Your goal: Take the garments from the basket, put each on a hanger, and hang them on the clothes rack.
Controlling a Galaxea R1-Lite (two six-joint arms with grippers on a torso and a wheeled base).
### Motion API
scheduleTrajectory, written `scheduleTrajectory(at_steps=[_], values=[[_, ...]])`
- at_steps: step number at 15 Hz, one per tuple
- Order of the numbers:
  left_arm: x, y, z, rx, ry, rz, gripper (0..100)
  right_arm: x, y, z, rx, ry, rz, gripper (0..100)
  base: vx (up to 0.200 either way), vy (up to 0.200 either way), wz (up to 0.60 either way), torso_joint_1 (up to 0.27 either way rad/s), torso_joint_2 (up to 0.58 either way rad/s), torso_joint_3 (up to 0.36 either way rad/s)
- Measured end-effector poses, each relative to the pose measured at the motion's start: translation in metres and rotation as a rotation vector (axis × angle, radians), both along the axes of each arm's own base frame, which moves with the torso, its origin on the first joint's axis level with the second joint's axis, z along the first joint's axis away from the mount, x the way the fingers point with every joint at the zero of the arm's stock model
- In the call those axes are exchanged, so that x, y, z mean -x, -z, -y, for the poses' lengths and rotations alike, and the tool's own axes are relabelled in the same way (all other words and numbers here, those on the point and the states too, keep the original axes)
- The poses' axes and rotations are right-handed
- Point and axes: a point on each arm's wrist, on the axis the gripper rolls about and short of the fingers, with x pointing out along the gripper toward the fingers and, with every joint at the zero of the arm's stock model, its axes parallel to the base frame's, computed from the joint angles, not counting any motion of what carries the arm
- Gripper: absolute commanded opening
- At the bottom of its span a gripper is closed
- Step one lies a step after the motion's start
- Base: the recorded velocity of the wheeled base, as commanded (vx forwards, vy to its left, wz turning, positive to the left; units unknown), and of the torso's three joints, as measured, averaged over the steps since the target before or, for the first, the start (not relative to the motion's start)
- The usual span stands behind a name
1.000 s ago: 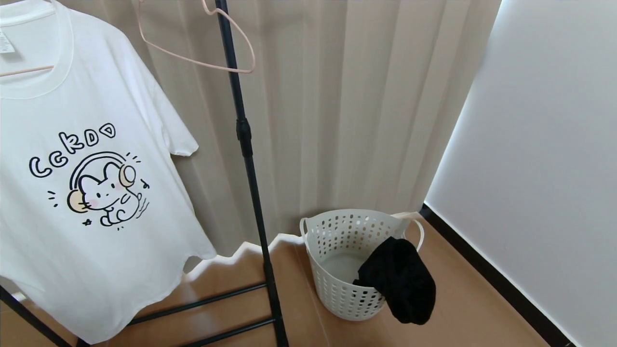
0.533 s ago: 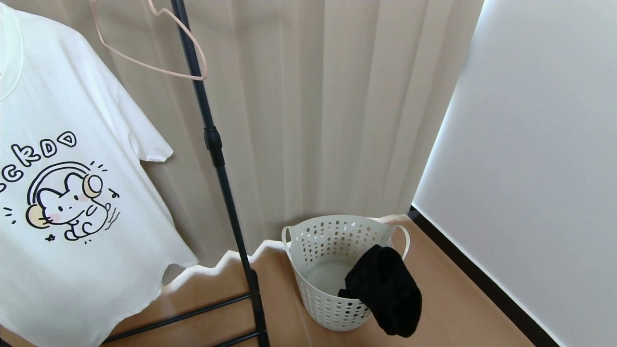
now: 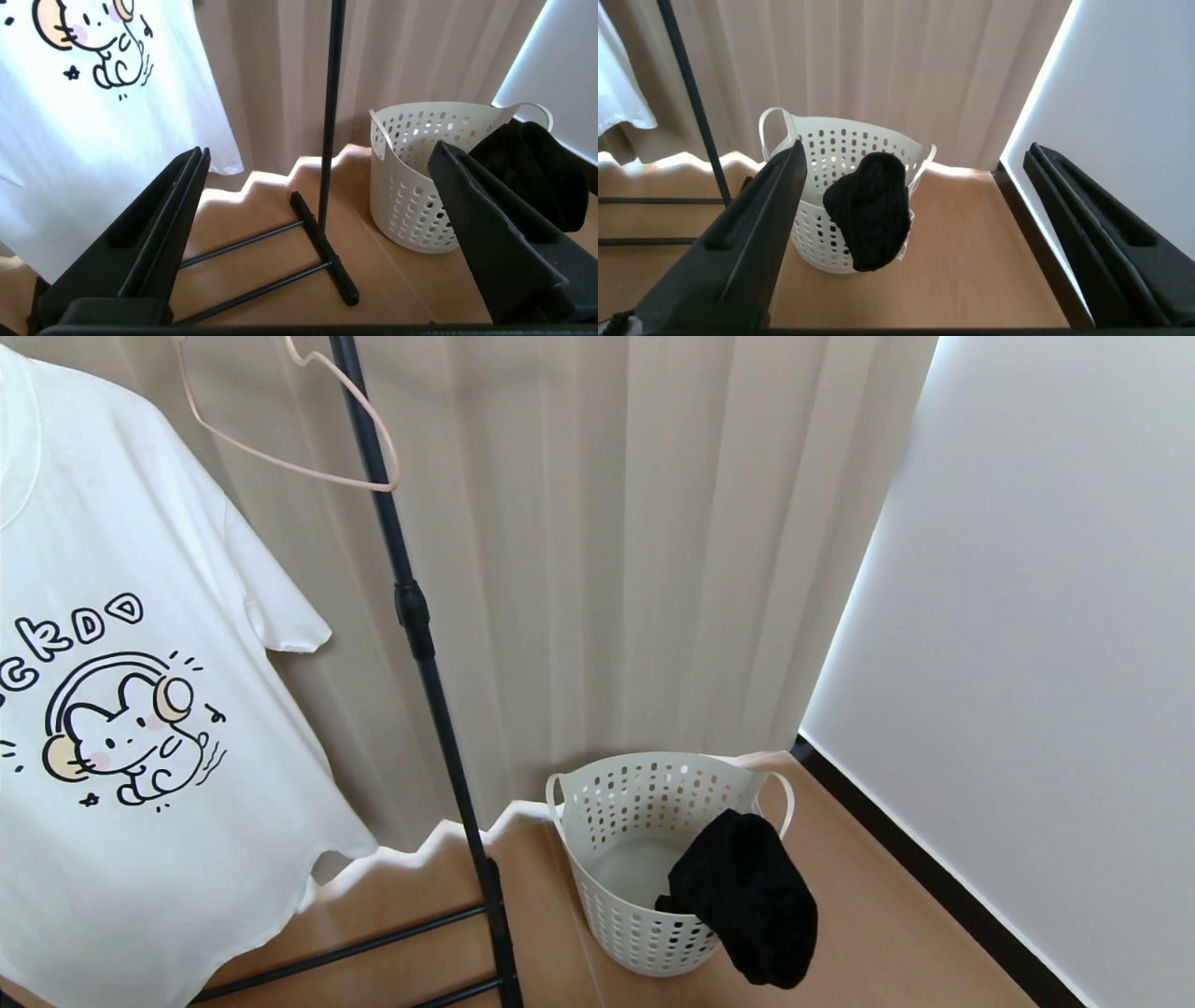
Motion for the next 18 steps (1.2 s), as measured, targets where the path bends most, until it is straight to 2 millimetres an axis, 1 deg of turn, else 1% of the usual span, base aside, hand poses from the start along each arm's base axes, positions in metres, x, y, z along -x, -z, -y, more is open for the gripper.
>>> scheduleTrajectory(at_steps=[4,18], values=[[0.0,0.0,-0.0001,0.002,-0.003,0.0,100,0.0,0.0,0.0,0.0,0.0,0.0,100,0.0,0.0,0.0,0.002,0.0,-0.054],[0.0,0.0,-0.0001,0.003,-0.003,0.0,100,0.0,0.0,0.0,0.0,0.0,-0.001,100,0.0,0.0,0.0,-0.002,0.0,-0.192]])
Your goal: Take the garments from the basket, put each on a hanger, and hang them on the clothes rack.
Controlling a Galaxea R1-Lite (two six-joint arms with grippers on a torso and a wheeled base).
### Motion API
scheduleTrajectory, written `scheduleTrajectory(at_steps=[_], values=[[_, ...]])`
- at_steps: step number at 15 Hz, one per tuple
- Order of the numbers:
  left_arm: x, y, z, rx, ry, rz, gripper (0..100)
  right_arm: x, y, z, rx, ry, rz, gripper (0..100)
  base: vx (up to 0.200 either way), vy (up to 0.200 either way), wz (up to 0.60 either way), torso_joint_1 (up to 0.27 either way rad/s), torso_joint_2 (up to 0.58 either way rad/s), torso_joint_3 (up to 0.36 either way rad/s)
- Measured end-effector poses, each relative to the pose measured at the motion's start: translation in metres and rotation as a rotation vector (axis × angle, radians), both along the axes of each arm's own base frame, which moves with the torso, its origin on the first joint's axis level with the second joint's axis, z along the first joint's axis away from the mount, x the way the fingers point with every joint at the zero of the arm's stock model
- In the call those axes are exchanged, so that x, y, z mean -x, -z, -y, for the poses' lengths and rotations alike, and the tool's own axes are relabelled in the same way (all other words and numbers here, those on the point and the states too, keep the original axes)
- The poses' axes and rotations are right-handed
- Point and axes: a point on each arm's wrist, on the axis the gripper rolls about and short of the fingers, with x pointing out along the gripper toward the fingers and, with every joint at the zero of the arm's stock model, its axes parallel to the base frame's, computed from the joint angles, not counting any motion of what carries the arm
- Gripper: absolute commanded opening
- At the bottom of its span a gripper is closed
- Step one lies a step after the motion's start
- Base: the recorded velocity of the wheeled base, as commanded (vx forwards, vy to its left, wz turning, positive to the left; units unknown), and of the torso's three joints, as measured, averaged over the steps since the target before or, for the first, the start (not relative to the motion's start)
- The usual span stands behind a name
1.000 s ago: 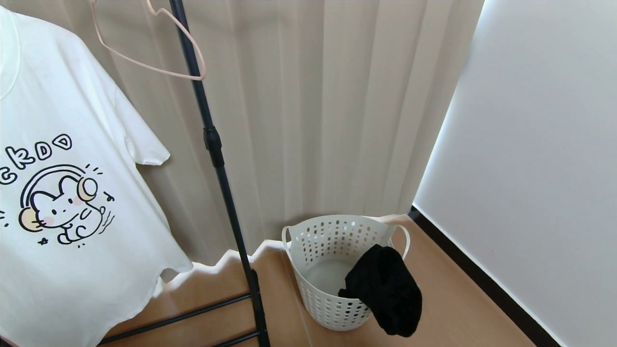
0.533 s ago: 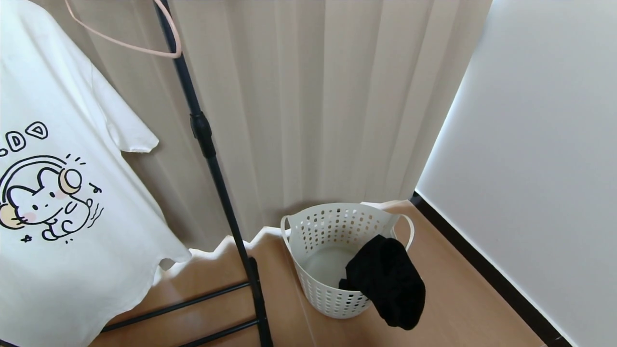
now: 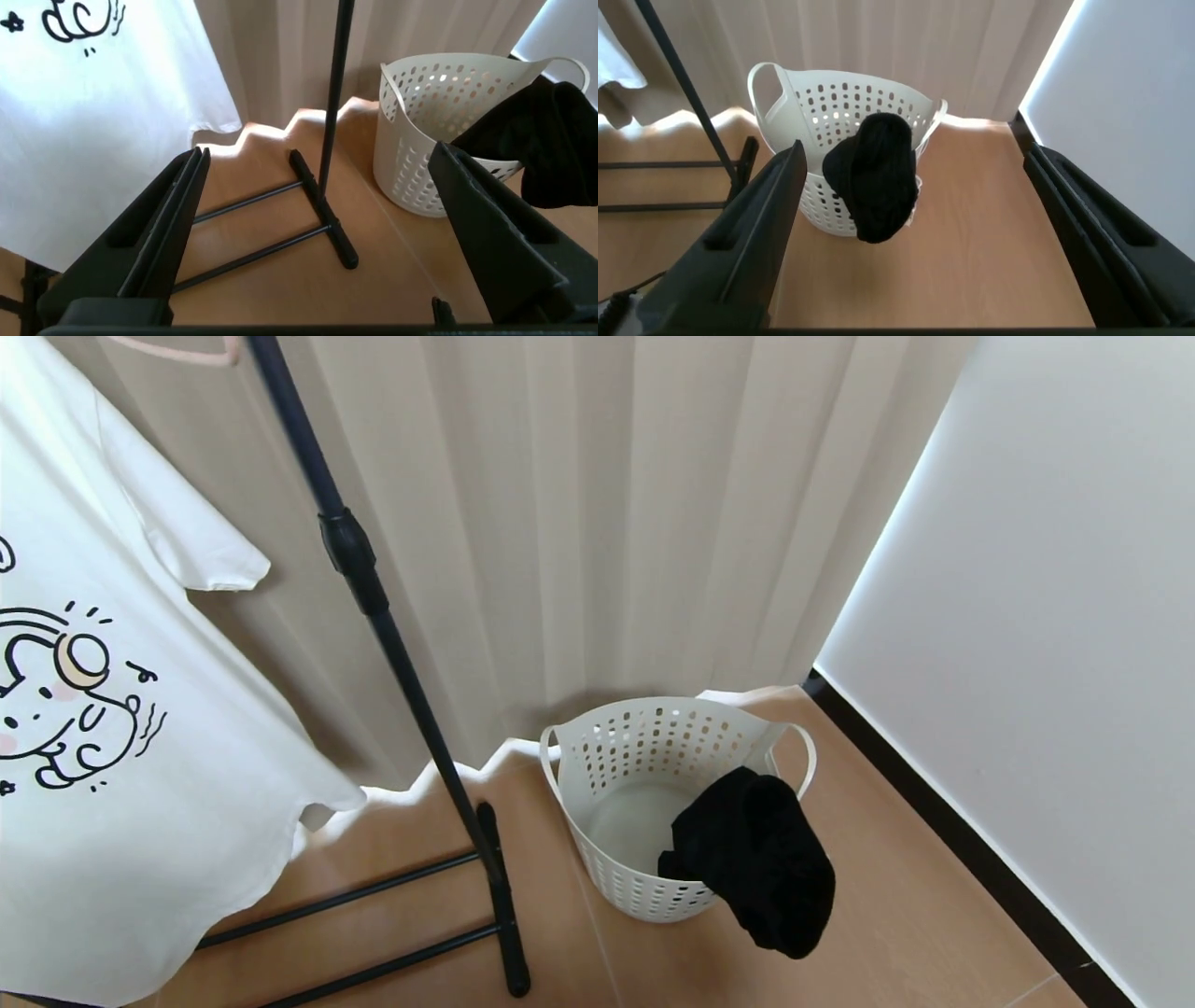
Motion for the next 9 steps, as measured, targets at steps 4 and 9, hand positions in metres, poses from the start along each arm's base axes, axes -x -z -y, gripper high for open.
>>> scheduleTrajectory(at_steps=[4,9], values=[[0.0,0.0,0.0,0.0,0.0,0.0,100,0.0,0.0,0.0,0.0,0.0,0.0,100,0.0,0.0,0.0,0.007,0.0,-0.195],[0.0,0.0,0.0,0.003,0.0,0.0,100,0.0,0.0,0.0,0.0,0.0,0.0,100,0.0,0.0,0.0,0.006,0.0,-0.195]])
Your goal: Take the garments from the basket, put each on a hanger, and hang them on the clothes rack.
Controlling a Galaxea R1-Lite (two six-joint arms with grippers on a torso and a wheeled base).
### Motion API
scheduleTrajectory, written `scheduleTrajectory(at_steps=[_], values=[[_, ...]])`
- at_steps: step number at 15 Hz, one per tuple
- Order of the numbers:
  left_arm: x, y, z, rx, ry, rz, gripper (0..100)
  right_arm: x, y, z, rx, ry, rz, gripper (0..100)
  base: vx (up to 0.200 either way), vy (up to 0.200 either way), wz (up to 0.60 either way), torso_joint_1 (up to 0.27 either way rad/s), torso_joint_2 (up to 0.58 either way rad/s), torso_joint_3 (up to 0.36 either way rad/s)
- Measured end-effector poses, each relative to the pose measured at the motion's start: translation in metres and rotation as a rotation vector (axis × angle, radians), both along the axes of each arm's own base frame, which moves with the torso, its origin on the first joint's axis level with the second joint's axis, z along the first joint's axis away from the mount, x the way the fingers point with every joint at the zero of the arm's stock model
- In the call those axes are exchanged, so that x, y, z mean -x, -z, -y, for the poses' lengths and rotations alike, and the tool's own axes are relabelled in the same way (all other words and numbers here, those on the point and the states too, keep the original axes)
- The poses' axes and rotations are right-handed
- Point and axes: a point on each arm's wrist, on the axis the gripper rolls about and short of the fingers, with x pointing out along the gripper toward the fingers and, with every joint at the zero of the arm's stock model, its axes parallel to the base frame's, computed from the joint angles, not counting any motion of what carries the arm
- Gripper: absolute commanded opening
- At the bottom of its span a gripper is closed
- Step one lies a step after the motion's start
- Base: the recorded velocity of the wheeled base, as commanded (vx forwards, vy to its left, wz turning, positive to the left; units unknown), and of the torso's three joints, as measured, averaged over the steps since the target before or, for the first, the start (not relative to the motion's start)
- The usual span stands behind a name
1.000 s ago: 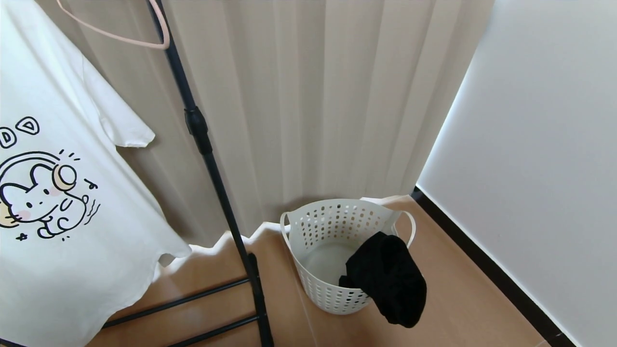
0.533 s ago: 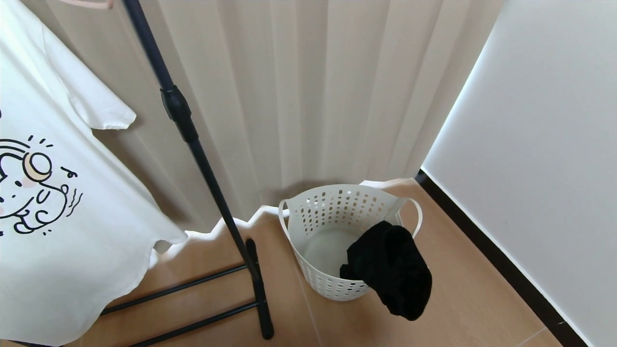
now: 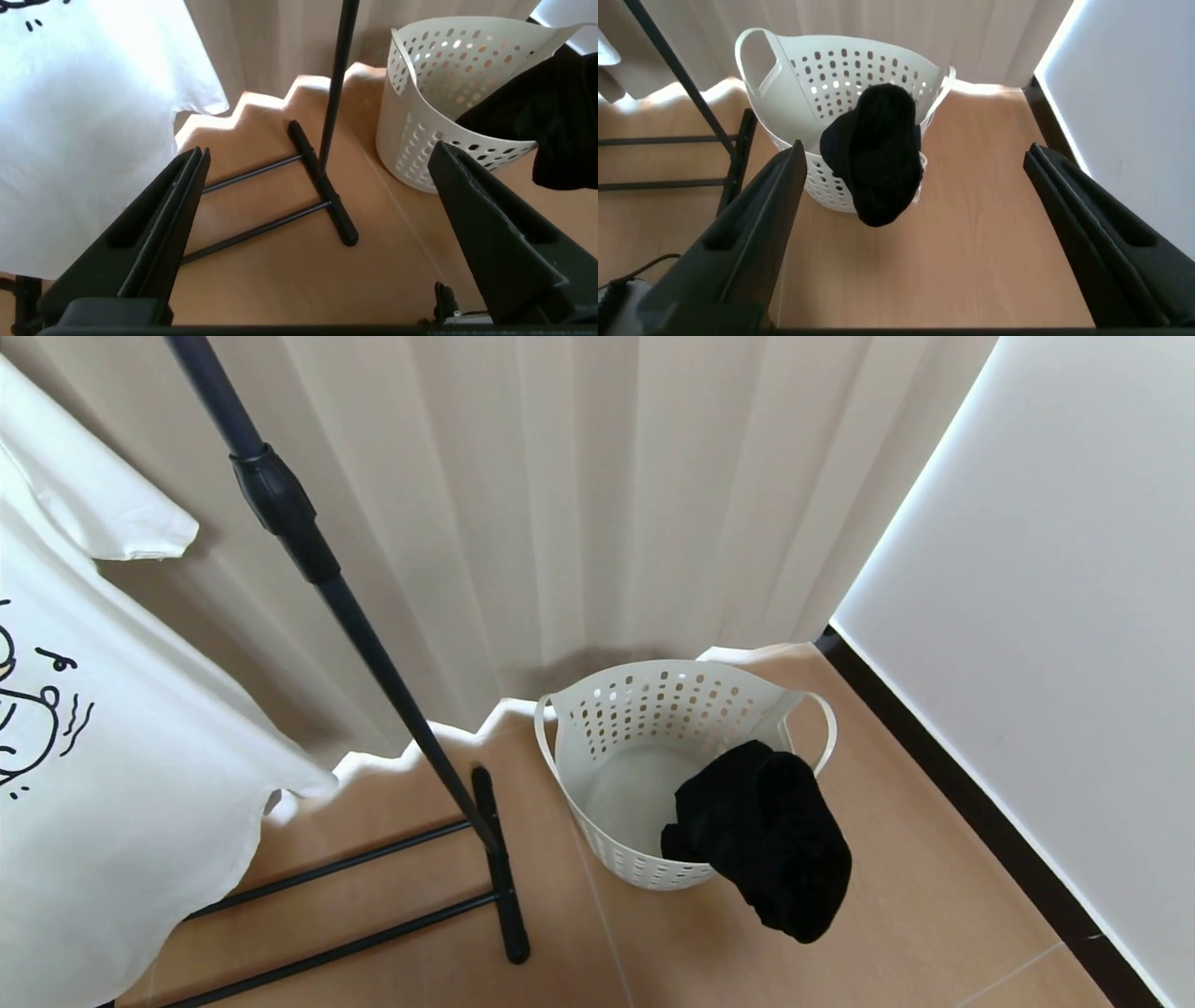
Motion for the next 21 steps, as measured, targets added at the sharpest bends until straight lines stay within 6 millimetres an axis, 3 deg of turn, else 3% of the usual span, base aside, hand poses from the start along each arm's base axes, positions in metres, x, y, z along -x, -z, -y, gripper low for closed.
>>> scheduleTrajectory(at_steps=[14,21], values=[[0.0,0.0,0.0,0.003,-0.008,0.0,100,-0.001,0.001,0.0,0.014,-0.006,-0.022,100,0.0,0.0,0.0,0.005,0.0,-0.142],[0.0,0.0,0.0,0.007,-0.011,0.0,100,-0.02,-0.001,-0.001,0.09,-0.118,-0.26,100,0.0,0.0,0.0,-0.001,0.0,-0.012]])
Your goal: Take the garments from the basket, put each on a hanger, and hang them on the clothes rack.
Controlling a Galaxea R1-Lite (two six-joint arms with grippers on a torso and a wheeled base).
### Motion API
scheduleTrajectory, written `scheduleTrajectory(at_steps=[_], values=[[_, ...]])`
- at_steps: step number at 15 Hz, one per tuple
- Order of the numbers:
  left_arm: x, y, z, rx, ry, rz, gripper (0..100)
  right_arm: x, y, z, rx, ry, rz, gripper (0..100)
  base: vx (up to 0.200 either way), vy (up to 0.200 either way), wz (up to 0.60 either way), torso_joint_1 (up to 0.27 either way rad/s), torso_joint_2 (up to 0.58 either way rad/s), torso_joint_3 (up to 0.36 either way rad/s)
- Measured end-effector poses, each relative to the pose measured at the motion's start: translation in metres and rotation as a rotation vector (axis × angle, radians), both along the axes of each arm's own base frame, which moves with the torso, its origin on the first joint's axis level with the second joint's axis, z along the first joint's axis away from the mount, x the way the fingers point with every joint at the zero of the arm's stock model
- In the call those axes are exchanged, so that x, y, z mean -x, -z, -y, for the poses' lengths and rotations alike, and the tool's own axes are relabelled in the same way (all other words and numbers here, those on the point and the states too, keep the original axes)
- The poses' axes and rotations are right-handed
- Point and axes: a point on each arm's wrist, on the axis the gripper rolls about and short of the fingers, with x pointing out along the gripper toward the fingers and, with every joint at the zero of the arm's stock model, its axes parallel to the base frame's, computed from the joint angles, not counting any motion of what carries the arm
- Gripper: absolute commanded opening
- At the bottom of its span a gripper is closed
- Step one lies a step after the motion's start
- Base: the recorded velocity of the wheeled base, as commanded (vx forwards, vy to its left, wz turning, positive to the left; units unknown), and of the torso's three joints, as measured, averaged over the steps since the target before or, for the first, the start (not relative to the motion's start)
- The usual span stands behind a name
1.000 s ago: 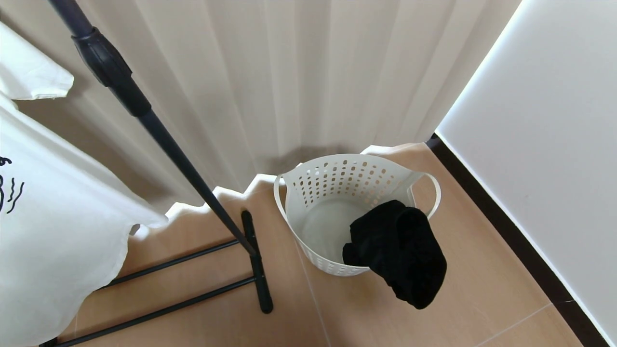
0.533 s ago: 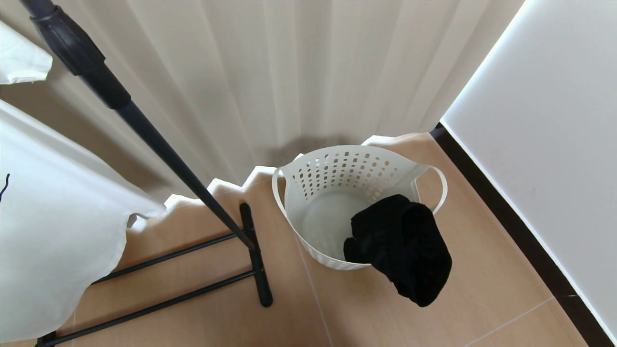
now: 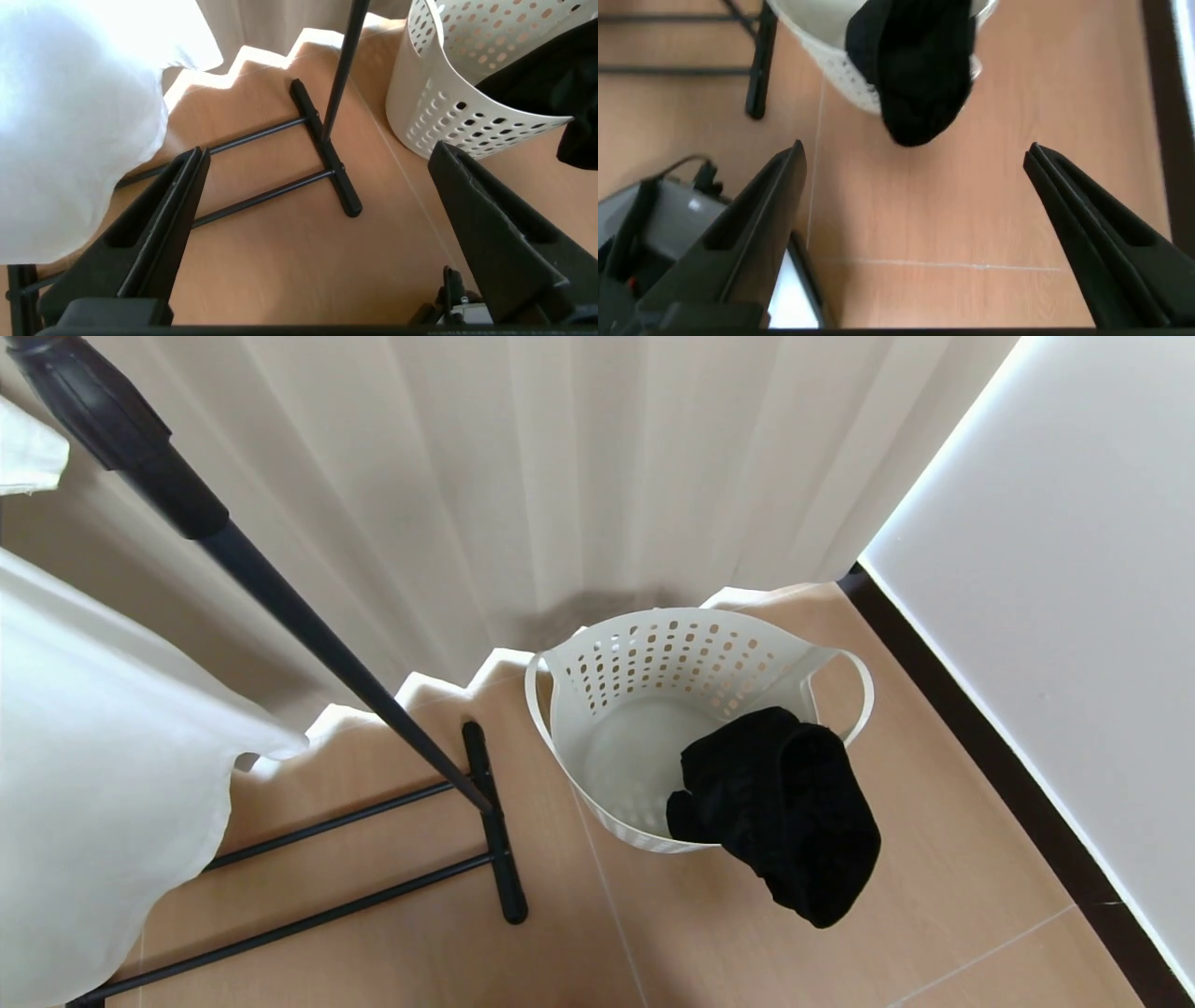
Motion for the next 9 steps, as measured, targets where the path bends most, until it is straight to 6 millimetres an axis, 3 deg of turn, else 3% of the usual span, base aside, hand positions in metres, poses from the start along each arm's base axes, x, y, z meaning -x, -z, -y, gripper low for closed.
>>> scheduleTrajectory(at_steps=[2,5,9], values=[[0.0,0.0,0.0,-0.001,0.0,0.0,100,-0.013,-0.012,-0.001,0.039,-0.038,-0.043,100,0.0,0.0,0.0,0.0,0.0,0.0],[0.0,0.0,0.0,0.0,0.0,0.0,100,-0.047,-0.031,-0.004,0.122,-0.066,-0.071,100,0.0,0.0,0.0,0.0,0.0,0.0],[0.0,0.0,0.0,0.0,0.0,0.0,100,-0.111,-0.048,-0.015,0.419,-0.162,-0.118,100,0.0,0.0,0.0,0.0,0.0,0.0]])
